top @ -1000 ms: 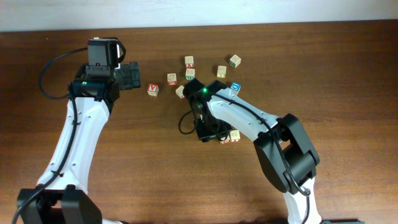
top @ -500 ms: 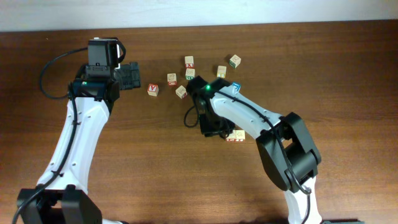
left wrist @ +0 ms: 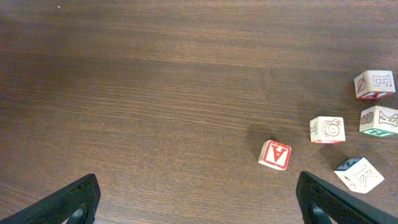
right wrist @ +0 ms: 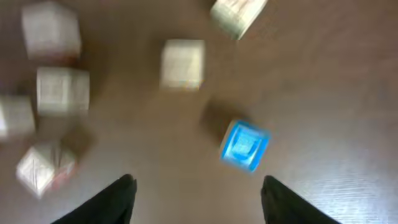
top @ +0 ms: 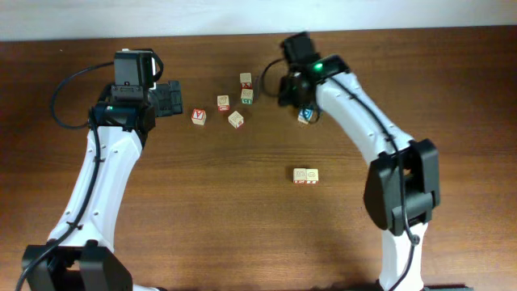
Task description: Rotate 5 blocks
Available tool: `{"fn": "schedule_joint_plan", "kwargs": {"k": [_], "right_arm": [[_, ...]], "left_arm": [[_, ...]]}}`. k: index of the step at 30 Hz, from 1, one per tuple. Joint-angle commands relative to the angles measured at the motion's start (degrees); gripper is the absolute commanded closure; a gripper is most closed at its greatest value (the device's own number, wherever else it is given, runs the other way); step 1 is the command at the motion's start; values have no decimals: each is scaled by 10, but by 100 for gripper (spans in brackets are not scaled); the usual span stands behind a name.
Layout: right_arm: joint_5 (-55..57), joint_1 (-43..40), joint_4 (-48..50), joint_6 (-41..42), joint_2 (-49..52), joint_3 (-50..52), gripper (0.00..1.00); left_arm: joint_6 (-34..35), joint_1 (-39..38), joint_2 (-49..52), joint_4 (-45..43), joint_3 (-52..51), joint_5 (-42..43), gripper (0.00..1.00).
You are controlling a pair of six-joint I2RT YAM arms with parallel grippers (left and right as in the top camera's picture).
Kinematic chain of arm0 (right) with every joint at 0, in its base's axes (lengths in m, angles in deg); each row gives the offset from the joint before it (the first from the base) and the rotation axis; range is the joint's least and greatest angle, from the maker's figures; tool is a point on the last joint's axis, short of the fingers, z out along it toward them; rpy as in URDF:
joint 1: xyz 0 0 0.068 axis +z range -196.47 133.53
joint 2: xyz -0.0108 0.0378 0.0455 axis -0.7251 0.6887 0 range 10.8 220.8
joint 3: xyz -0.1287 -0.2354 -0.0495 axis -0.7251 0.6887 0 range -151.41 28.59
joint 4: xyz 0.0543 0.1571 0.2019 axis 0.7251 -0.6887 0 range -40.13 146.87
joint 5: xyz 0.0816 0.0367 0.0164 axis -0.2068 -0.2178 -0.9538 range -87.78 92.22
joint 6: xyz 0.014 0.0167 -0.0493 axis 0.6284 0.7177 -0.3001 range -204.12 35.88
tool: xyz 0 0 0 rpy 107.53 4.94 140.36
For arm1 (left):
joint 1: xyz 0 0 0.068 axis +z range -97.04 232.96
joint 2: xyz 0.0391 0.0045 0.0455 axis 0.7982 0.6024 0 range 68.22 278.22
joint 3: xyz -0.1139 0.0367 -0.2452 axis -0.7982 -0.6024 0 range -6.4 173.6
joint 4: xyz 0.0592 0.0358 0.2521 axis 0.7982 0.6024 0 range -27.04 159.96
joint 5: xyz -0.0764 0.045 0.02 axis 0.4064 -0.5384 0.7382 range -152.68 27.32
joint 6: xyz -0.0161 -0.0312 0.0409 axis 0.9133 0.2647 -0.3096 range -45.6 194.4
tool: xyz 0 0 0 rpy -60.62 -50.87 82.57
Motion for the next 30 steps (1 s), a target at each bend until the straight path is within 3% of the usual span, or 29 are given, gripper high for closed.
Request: {"fn": "schedule_joint_plan", "kwargs": {"k": [1, 4, 13, 26, 30], "right_arm": [[9, -16, 29, 25, 28, -8, 35], [10, -17, 44, 25, 49, -8, 42], [31, -17, 39, 55, 101, -8, 44], [15, -18, -54, 35, 109, -8, 51], [15, -18, -40, -8, 109, -8, 62]], "left_arm": [[9, 2, 5, -1, 12, -8, 1], [9, 2, 5, -1, 12, -8, 1], [9, 2, 5, -1, 12, -8, 1], [9, 2, 5, -1, 12, -8, 1], [9, 2, 5, -1, 12, -8, 1]]}}
